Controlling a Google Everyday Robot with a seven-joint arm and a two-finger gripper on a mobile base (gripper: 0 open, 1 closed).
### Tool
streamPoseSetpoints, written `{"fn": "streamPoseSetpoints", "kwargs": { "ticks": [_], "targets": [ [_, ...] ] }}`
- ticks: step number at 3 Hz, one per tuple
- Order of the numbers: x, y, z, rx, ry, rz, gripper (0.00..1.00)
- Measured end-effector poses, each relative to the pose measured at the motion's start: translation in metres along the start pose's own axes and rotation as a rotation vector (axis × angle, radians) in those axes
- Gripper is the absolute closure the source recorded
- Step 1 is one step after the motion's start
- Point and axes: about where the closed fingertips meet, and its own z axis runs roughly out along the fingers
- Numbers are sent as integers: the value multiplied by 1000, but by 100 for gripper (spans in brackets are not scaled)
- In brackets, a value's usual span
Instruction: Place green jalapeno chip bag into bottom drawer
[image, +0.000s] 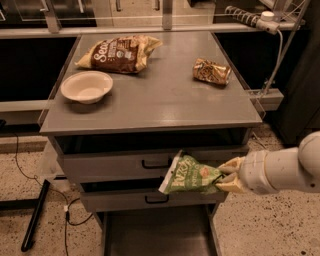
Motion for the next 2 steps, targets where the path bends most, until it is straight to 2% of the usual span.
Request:
{"fn": "streamPoseSetpoints", "kwargs": {
  "ticks": [1,2],
  "targets": [
    [48,9,49,36,17,42,100],
    [83,7,88,40,-26,61,100]
  ]
}}
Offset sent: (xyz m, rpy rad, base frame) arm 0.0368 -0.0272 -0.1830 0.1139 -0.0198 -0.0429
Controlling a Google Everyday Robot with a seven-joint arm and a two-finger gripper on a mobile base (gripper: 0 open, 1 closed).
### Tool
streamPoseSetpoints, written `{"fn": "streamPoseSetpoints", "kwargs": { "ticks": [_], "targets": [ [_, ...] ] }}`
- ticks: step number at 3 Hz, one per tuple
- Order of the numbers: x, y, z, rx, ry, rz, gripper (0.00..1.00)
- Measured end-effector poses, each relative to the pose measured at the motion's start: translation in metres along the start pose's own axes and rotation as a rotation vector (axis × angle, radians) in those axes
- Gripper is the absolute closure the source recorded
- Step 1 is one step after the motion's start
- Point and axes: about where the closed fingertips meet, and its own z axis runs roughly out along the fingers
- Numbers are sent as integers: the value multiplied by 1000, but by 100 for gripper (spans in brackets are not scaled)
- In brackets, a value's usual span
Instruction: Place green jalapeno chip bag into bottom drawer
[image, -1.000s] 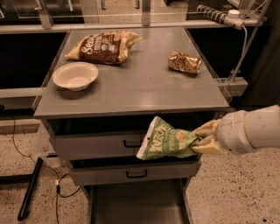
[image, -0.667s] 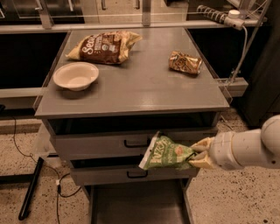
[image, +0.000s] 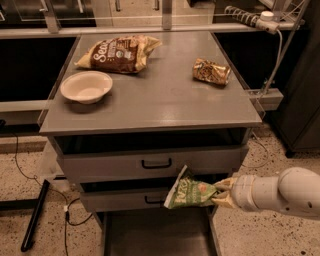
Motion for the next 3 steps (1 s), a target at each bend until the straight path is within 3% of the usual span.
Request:
{"fn": "streamPoseSetpoints", "kwargs": {
  "ticks": [1,2,3],
  "targets": [
    [19,-13,30,-50,-93,-36,100],
    [18,-10,32,-94,-119,-56,100],
    [18,-10,32,-94,-119,-56,100]
  ]
}}
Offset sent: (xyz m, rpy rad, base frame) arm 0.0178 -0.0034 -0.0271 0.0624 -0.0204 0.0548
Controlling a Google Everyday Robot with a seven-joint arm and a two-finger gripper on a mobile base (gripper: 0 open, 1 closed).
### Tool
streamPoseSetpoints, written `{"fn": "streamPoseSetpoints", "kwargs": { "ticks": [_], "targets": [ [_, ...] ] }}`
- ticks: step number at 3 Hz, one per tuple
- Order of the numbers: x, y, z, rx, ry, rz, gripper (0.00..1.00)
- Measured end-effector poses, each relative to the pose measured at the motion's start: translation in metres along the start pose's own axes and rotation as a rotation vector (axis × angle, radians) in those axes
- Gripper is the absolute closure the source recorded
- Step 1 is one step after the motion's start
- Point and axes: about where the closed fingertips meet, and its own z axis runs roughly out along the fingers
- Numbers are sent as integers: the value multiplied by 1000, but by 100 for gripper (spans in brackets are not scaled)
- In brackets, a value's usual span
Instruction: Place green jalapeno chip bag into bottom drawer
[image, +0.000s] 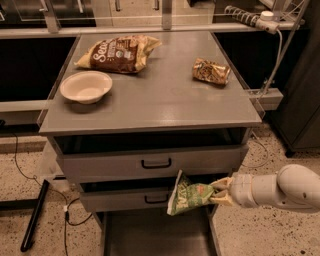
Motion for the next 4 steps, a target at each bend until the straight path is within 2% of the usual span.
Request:
{"fn": "streamPoseSetpoints", "kwargs": {
  "ticks": [1,2,3,4],
  "targets": [
    [19,18,35,-28,31,67,100],
    [54,47,90,-62,82,156,100],
    [89,69,135,-62,124,197,100],
    [119,79,170,-26,142,206,100]
  ]
}}
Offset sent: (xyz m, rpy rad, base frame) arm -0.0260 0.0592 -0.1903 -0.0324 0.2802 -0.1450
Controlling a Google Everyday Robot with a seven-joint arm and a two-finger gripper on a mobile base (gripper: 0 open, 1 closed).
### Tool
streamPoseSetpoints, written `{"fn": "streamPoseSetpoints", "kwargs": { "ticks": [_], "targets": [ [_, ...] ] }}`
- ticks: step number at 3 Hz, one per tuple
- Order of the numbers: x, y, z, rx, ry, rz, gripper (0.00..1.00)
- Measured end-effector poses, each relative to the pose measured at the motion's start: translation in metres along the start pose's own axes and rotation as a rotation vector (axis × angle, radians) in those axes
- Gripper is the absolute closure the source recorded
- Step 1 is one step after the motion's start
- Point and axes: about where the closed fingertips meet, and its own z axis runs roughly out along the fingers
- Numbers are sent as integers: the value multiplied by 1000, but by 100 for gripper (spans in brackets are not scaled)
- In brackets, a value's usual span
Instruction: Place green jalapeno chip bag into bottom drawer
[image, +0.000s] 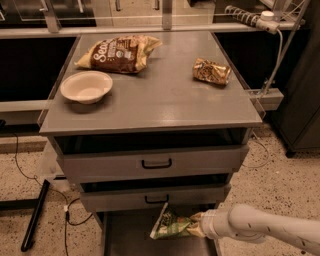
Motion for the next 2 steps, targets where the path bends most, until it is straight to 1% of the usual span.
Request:
{"fn": "streamPoseSetpoints", "kwargs": {
  "ticks": [1,2],
  "targets": [
    [20,-7,33,41,-21,-22,100],
    [40,-19,60,58,-89,-6,100]
  ]
}}
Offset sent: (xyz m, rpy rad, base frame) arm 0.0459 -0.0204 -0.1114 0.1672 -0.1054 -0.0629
